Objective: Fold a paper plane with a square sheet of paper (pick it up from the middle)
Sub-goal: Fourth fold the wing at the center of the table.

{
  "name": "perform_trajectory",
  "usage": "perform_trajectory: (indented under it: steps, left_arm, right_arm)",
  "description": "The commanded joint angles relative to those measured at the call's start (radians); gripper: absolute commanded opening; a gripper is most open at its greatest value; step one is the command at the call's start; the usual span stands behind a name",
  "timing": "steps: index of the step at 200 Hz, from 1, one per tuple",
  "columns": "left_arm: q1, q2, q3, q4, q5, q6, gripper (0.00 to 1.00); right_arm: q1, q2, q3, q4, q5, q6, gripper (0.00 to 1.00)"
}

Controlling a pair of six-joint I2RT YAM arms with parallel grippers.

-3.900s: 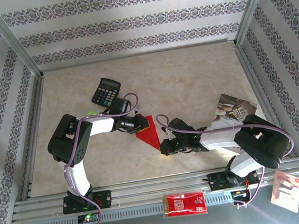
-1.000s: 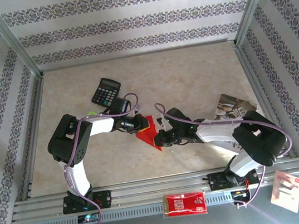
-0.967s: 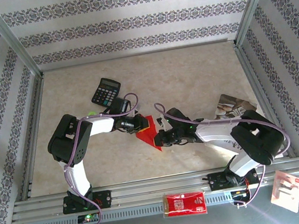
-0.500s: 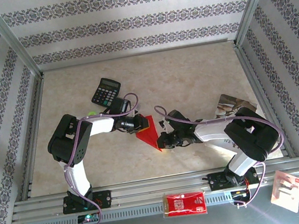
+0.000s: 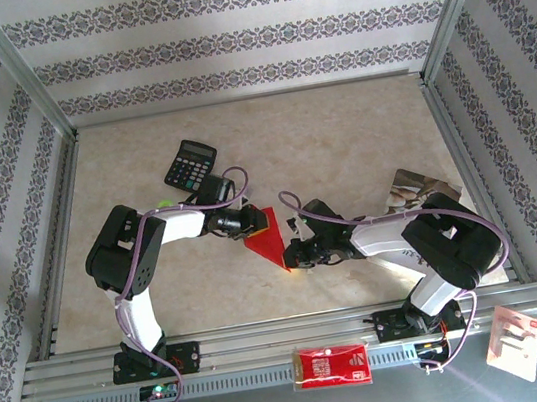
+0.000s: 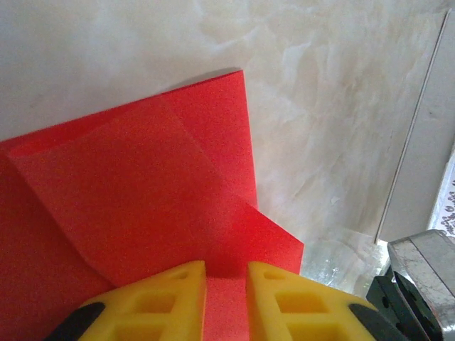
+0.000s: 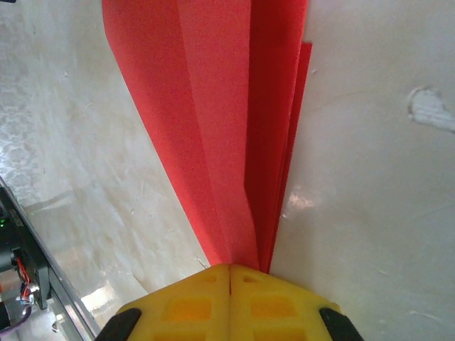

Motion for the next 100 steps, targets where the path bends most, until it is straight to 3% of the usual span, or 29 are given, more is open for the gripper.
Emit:
perform_trajectory:
  steps: [1, 69, 100]
  left_arm:
    - [0.019, 0.032, -0.037, -0.06, -0.108, -0.016, 0.24]
    - [0.012, -0.143, -0.019, -0.067, -0.102, -0.083, 0.39]
    - [-0.03, -0.246, -0.107, -0.041, -0.111, -0.13, 0.37]
  right_arm:
    - [-0.006, 0.034, -0.051, -0.056, 0.033, 0.024, 0.0]
    - [-0.006, 0.025, -0.08, -0.04, 0.05, 0.072, 0.0]
    - [-0.008, 0.03, -0.082, -0.038, 0.057, 0.084, 0.0]
